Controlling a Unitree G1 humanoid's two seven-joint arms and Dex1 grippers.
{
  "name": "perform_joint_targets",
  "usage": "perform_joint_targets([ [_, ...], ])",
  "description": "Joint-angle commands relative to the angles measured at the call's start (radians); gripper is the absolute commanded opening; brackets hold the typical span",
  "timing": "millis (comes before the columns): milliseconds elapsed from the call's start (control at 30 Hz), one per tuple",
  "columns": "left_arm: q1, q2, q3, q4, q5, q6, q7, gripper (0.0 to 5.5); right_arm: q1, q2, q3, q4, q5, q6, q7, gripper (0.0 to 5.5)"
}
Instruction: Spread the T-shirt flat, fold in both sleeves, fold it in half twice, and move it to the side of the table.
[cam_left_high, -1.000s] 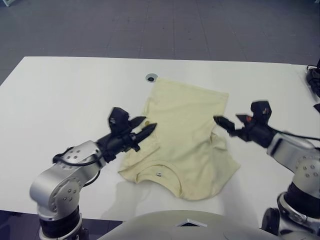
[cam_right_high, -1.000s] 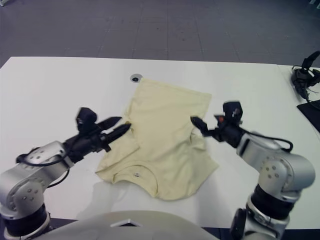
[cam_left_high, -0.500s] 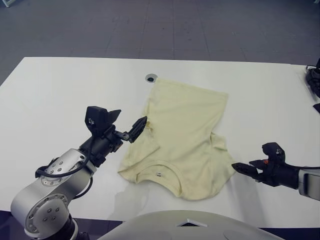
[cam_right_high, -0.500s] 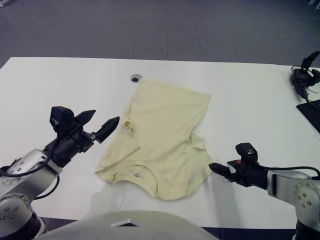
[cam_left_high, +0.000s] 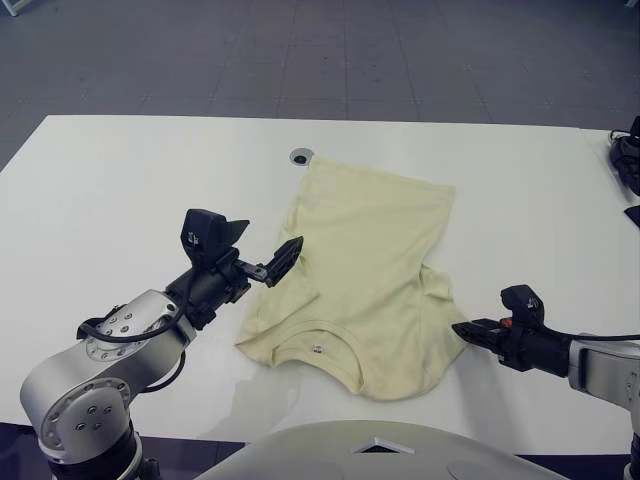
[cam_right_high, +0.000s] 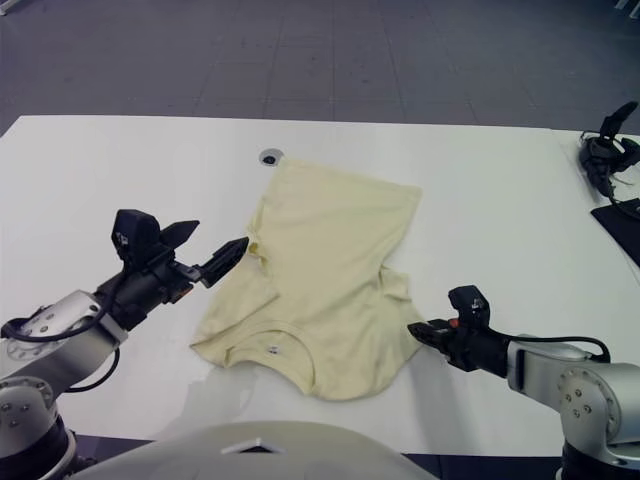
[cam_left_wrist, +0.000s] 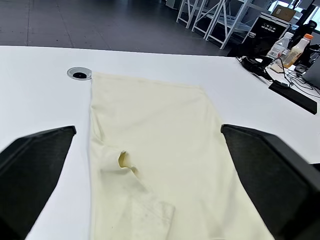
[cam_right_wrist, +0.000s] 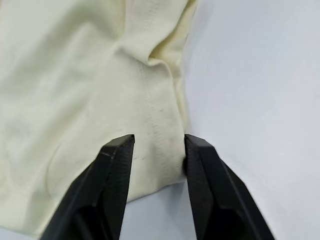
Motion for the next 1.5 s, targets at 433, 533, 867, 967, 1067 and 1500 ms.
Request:
perform_joint_targets([
  [433,0.031,0.075,-0.048,0.01,-0.056,-0.086,0.08,5.4,-0.024,-0.137,0.107,0.221,-0.152,-0.157,0.013,0.03],
  [533,0.044,0.084,-0.053,0.008,-0.062,-0.106,0.094,5.4,-0.037,-0.183,0.131,0.32,-0.221,-0.248,0.014,0.03],
  [867,0.111,0.091,-0.078,-0.026,-0.071,-0.174,0.164,5.4,-0.069,-0.254,0.135,0.267,-0.224,-0.222,0.056,0.03],
  [967,0.12,0.089,-0.096,-0.032,-0.065,-0.195,0.183,5.4,-0.165,-0.23,0.128,0.171,-0.165,-0.114,0.059,0.03],
  [1067,0.111,0.097,-0.116,-0.024,-0.064,-0.208,0.189,5.4,-0.297,-0.166,0.122,0.126,-0.117,0.014,0.047,0.03],
  [1500,0.052,0.172,-0.145,0.027,-0.102,-0.224,0.159,5.4,-0.35,-0.048,0.129,0.006,0.033,0.058,-0.085,0.03],
])
